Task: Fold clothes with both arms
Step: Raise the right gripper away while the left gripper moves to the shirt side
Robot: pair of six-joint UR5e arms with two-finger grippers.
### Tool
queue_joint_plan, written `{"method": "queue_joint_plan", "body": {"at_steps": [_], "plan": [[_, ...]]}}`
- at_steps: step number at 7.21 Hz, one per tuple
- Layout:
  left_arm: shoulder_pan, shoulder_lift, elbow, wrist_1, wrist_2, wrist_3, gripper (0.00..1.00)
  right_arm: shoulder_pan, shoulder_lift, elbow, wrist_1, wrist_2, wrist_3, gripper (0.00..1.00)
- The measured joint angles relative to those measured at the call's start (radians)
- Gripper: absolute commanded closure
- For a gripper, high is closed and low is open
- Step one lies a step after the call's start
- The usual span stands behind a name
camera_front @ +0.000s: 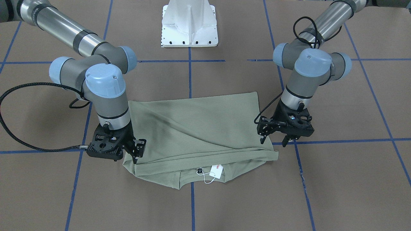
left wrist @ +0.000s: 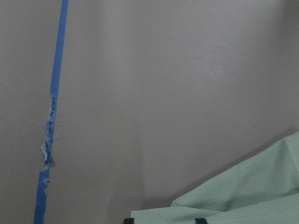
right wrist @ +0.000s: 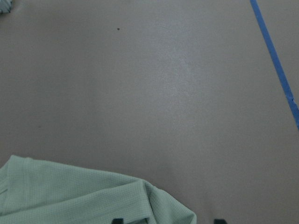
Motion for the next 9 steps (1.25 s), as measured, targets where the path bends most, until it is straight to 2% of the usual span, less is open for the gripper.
{"method": "queue_joint_plan", "body": {"at_steps": [2,3,4,6,9], "plan": [[0.056,0.121,-0.155,-0.007,-0.012,-0.052,0.0,0.001,-0.047,0.084,-0.006,0.014,-0.017,0.0],[0.103,0.166,-0.201,-0.011,0.004,-0.108,0.05,0.001,-0.054,0.096,-0.007,0.015,-0.018,0.0],[0.157,0.195,-0.221,-0.014,0.04,-0.165,0.14,-0.001,-0.057,0.101,-0.007,0.015,-0.019,0.0],[0.252,0.218,-0.224,-0.017,0.098,-0.277,0.24,-0.002,-0.058,0.102,-0.006,0.014,-0.019,0.0],[0.302,0.222,-0.219,-0.017,0.128,-0.353,0.25,-0.005,-0.058,0.102,-0.006,0.013,-0.019,0.0]]}}
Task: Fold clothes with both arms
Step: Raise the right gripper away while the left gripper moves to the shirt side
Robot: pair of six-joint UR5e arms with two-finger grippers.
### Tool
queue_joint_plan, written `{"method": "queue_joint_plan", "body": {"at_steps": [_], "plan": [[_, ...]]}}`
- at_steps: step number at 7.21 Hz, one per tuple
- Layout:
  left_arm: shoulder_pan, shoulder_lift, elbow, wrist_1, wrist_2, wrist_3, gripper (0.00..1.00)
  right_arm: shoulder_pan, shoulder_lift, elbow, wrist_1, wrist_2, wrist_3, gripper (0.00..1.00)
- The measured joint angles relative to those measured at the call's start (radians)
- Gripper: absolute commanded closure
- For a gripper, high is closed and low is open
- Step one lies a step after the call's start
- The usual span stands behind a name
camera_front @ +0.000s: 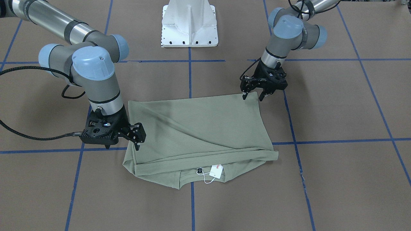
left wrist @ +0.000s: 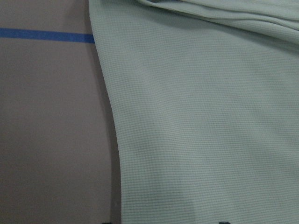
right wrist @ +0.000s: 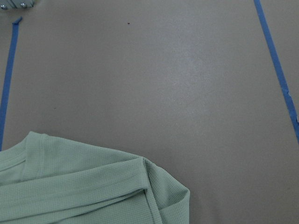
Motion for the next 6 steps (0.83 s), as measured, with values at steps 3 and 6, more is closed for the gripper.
{"method": "queue_joint_plan", "body": {"at_steps": [3,6], "plan": [[0.039,0.006,0.0,0.001,0.002,-0.031,0.28,-0.002,0.0,0.0,0.001,-0.002,0.001,0.0],[0.049,0.029,-0.007,0.002,0.002,-0.039,0.9,-0.003,0.0,0.002,0.001,-0.002,0.002,0.0]]}}
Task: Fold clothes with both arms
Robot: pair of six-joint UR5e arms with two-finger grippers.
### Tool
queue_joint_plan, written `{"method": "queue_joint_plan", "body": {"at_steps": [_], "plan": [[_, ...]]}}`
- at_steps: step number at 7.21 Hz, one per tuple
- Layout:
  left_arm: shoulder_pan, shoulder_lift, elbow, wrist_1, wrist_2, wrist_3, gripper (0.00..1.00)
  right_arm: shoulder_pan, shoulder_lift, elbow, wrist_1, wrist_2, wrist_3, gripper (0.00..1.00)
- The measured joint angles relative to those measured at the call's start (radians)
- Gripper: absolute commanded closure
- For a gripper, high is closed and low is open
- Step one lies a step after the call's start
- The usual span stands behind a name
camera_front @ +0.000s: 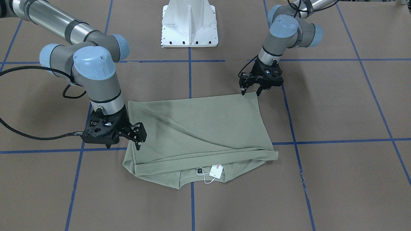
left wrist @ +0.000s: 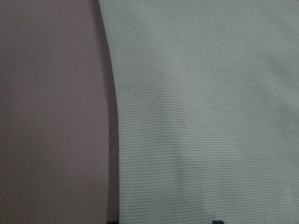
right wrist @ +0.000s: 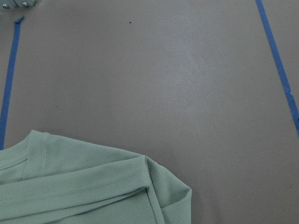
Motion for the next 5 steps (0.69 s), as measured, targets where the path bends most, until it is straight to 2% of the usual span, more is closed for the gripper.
{"method": "queue_joint_plan", "body": {"at_steps": [1,5], "plan": [[0.001,0.001,-0.003,0.0,0.0,-0.001,1.0,0.0,0.0,0.0,0.0,0.0,0.0,0.0],[-0.001,0.016,-0.027,0.001,0.01,0.01,1.0,0.0,0.0,0.0,0.0,-0.001,0.001,0.0]]}}
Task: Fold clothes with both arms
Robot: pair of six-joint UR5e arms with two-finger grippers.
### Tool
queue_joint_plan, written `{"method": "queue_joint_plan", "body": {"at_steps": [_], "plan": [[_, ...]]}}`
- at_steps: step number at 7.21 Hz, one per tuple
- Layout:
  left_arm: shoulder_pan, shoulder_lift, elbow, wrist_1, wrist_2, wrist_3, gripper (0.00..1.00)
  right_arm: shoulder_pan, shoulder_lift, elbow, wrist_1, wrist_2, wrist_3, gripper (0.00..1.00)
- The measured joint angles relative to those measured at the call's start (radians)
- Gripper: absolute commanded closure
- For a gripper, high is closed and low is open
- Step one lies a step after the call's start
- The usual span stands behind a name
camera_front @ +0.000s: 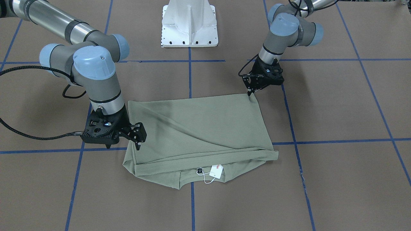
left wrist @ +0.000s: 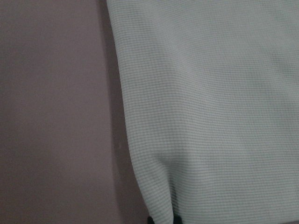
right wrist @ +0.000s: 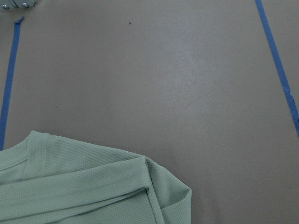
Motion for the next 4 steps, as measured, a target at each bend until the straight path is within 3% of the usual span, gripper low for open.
{"method": "queue_joint_plan", "body": {"at_steps": [2,4], "plan": [[-0.033,0.055,-0.035,0.002,0.002,0.085,1.0,-0.003,-0.001,0.0,0.002,0.0,0.0,0.0],[-0.156,0.067,0.015,0.002,0.003,0.256,1.0,-0.006,-0.002,0.0,0.004,0.0,0.004,0.0]]}}
